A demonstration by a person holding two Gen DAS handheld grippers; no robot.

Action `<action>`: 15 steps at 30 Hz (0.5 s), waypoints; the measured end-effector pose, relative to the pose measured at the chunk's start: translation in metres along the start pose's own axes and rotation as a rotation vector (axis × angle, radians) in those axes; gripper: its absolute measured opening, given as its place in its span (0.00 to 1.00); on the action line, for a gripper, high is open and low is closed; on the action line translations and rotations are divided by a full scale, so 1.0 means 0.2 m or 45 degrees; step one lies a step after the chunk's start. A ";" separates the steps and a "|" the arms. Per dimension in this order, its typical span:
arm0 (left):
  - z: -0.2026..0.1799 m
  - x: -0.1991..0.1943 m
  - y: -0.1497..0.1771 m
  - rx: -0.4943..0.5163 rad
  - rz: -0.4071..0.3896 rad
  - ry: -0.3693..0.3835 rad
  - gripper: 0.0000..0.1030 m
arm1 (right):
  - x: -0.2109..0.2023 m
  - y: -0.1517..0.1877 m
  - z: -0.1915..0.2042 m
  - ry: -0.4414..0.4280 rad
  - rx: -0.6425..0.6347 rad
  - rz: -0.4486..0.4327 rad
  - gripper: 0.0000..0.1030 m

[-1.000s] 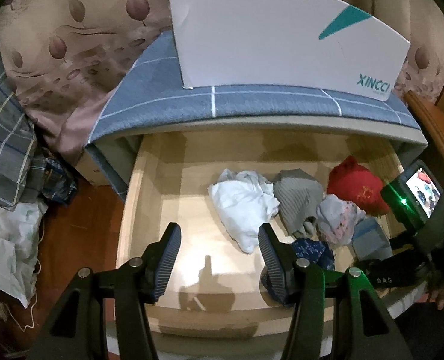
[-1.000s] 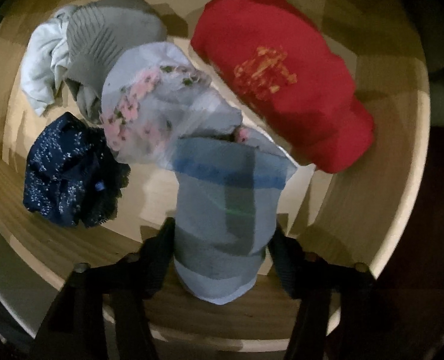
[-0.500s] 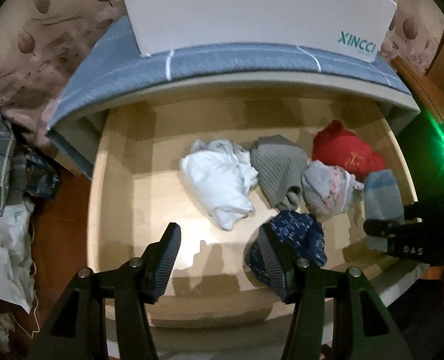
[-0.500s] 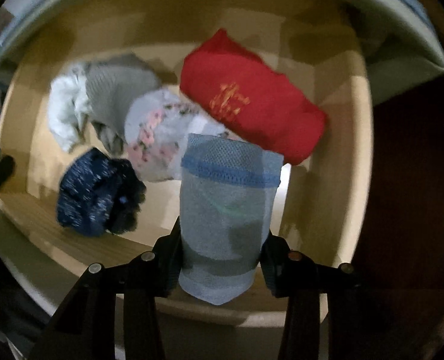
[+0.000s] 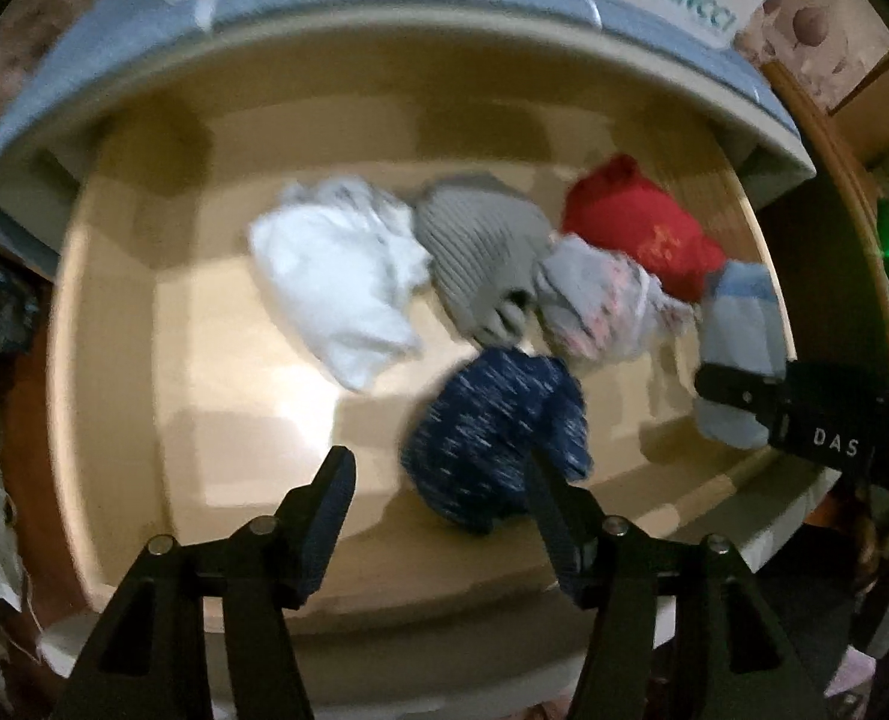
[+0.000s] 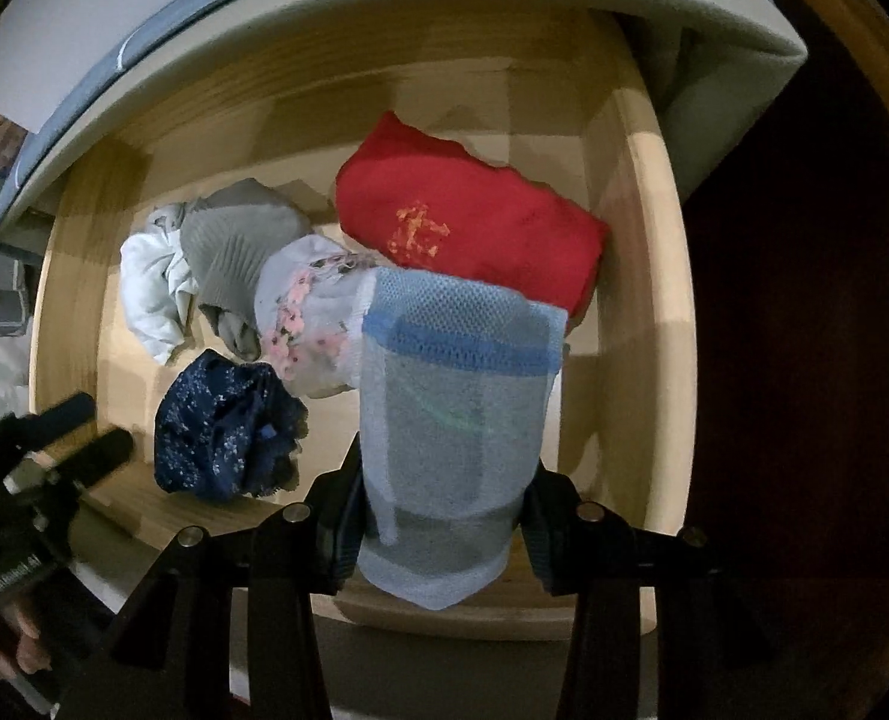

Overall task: Take underwear out of drawer
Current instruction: 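Grasp the navy floral underwear with the left tool while the right holds the blue roll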

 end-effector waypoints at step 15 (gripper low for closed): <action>-0.16 0.21 -0.04 0.003 0.232 -0.011 0.70 | 0.02 -0.02 -0.05 -0.053 0.054 0.028 0.40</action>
Point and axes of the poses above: each gripper's, at about its wrist camera, not at the fingertips, and x roughly the way its jaws point, z to its left, y to its underside, the point moved 4 cm from there along x, roughly the way its jaws point, and after that the axes turned 14 degrees about -z, right-handed, at the moved point
